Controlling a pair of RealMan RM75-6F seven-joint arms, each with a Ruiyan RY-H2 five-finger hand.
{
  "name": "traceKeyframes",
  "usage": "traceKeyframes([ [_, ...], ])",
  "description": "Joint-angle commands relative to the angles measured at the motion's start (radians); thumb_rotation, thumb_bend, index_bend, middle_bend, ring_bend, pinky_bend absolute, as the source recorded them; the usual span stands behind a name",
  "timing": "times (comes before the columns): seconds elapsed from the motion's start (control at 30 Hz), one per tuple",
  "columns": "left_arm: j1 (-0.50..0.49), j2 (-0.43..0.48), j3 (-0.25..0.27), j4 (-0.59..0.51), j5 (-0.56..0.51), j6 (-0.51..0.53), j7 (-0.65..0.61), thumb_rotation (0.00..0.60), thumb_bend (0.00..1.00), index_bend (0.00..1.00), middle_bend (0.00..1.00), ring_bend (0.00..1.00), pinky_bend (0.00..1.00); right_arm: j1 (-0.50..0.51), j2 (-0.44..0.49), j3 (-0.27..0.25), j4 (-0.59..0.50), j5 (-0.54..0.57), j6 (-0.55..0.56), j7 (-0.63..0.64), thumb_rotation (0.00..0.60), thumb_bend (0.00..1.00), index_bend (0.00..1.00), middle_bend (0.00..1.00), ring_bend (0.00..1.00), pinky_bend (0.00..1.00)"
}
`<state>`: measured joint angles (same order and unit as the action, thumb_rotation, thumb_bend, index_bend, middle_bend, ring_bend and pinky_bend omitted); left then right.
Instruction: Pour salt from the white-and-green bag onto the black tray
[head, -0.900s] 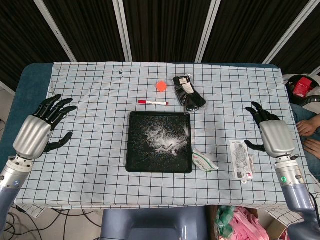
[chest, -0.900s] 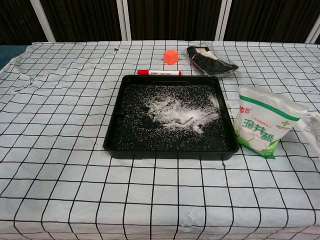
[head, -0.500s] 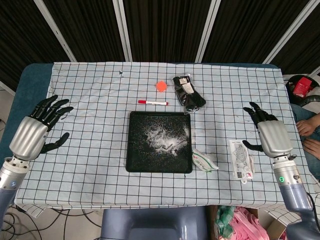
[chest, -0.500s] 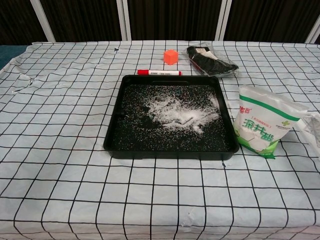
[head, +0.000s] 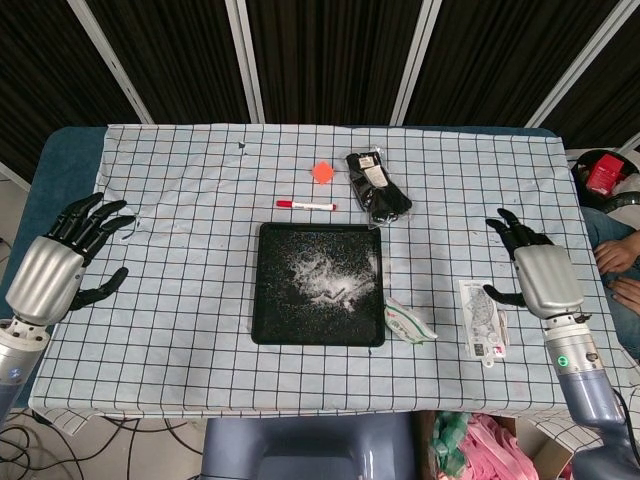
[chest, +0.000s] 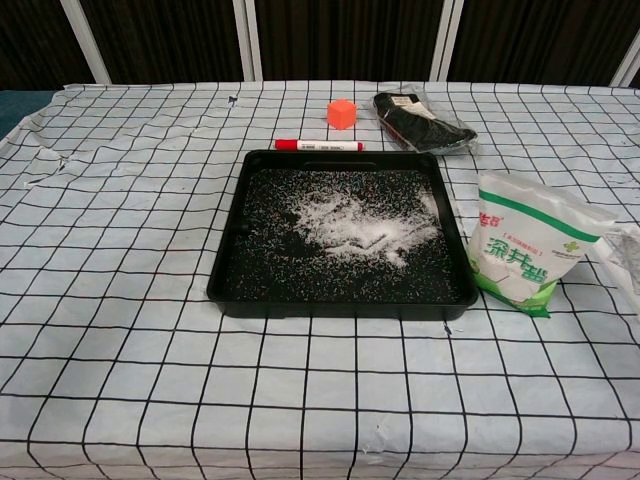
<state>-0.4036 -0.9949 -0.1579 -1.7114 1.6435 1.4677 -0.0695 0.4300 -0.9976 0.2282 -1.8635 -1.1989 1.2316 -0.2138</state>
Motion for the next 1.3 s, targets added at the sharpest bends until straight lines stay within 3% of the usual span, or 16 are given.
traceKeyframes([
  [0.03, 0.010, -0.001, 0.002, 0.012, 0.000, 0.014, -0.002, 0.600, 0.31, 0.19, 0.13, 0.03, 0.13, -0.006, 0.012, -0.003, -0.006, 0.001, -0.002, 0.010, 0.600, 0.10, 0.14, 0.06, 0.20, 0.30],
  [0.27, 0.174, 0.040, 0.120, 0.025, 0.027, 0.128, -0.003, 0.600, 0.31, 0.19, 0.12, 0.02, 0.12, -0.095, 0.144, -0.103, -0.056, -0.042, -0.054, 0.101, 0.600, 0.10, 0.14, 0.05, 0.18, 0.30],
  [0.43, 0.262, -0.032, 0.157, 0.107, 0.044, 0.232, -0.055, 0.600, 0.31, 0.19, 0.11, 0.02, 0.11, -0.151, 0.147, -0.179, -0.065, -0.093, -0.094, 0.209, 0.600, 0.08, 0.14, 0.04, 0.15, 0.30],
  [0.5, 0.277, -0.055, 0.160, 0.131, 0.043, 0.247, -0.070, 0.600, 0.31, 0.19, 0.11, 0.02, 0.11, -0.162, 0.119, -0.191, -0.047, -0.112, -0.091, 0.232, 0.600, 0.08, 0.14, 0.04, 0.15, 0.30],
  [0.67, 0.307, -0.110, 0.183, 0.192, 0.024, 0.239, -0.164, 0.600, 0.31, 0.19, 0.11, 0.02, 0.10, -0.187, -0.073, -0.208, 0.054, -0.140, -0.071, 0.291, 0.600, 0.06, 0.14, 0.04, 0.15, 0.30],
  [0.83, 0.304, -0.117, 0.176, 0.214, 0.016, 0.217, -0.145, 0.600, 0.32, 0.19, 0.12, 0.02, 0.09, -0.184, -0.255, -0.196, 0.165, -0.149, -0.063, 0.341, 0.600, 0.06, 0.14, 0.04, 0.15, 0.30],
  [1.3, 0.316, -0.123, 0.147, 0.225, -0.009, 0.221, -0.131, 0.600, 0.32, 0.19, 0.11, 0.02, 0.09, -0.145, -0.485, -0.147, 0.336, -0.121, -0.101, 0.423, 0.600, 0.06, 0.14, 0.04, 0.15, 0.30],
])
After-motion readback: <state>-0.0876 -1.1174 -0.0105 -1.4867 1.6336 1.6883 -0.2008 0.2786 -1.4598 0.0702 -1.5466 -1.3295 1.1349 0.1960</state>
